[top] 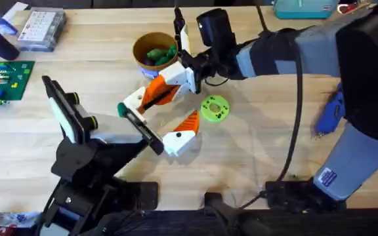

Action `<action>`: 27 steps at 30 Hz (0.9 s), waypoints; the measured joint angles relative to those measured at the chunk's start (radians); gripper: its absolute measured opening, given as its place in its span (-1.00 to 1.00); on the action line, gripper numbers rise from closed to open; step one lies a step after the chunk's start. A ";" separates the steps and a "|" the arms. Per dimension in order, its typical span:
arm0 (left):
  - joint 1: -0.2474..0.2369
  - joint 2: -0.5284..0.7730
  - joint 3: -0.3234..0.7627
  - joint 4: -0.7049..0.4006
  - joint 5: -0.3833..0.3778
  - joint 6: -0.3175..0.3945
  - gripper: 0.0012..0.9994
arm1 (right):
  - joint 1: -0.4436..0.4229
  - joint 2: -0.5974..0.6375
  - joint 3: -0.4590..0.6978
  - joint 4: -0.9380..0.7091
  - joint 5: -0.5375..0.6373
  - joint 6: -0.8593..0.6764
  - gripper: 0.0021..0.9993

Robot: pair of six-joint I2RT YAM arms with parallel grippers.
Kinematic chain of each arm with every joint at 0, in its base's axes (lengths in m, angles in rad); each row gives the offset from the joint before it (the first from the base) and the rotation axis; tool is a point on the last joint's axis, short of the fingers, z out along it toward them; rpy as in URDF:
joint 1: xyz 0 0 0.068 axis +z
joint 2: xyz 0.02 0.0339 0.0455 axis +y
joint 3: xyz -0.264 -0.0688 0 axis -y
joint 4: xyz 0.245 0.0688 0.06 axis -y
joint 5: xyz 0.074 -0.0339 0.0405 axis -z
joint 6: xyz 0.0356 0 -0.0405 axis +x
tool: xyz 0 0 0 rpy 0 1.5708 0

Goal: Pick up the gripper from the table and insert it into the empty holder that is missing its gripper. Then pick up a screw, insert it into the mounting hole, and use the screwdriver to tighten it. Finally, clean up the table by picking up the vegetable and placing it into the bucket.

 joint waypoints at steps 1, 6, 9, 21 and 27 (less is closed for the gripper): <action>0.000 0.000 0.000 0.000 0.000 0.000 0.99 | 0.000 0.000 0.000 0.001 0.000 0.000 -0.98; 0.000 0.000 0.000 0.000 0.000 0.003 0.99 | 0.000 0.000 0.000 0.002 0.000 0.000 -0.98; 0.000 0.000 0.000 0.000 -0.001 0.004 0.99 | 0.000 0.000 0.000 0.002 0.000 0.000 -0.88; 0.000 0.000 0.000 0.000 0.004 0.008 0.99 | 0.002 0.000 0.000 0.002 0.000 0.000 -0.71; 0.000 0.000 0.000 0.000 0.005 0.007 0.99 | 0.009 0.000 0.000 0.002 0.000 0.000 -0.61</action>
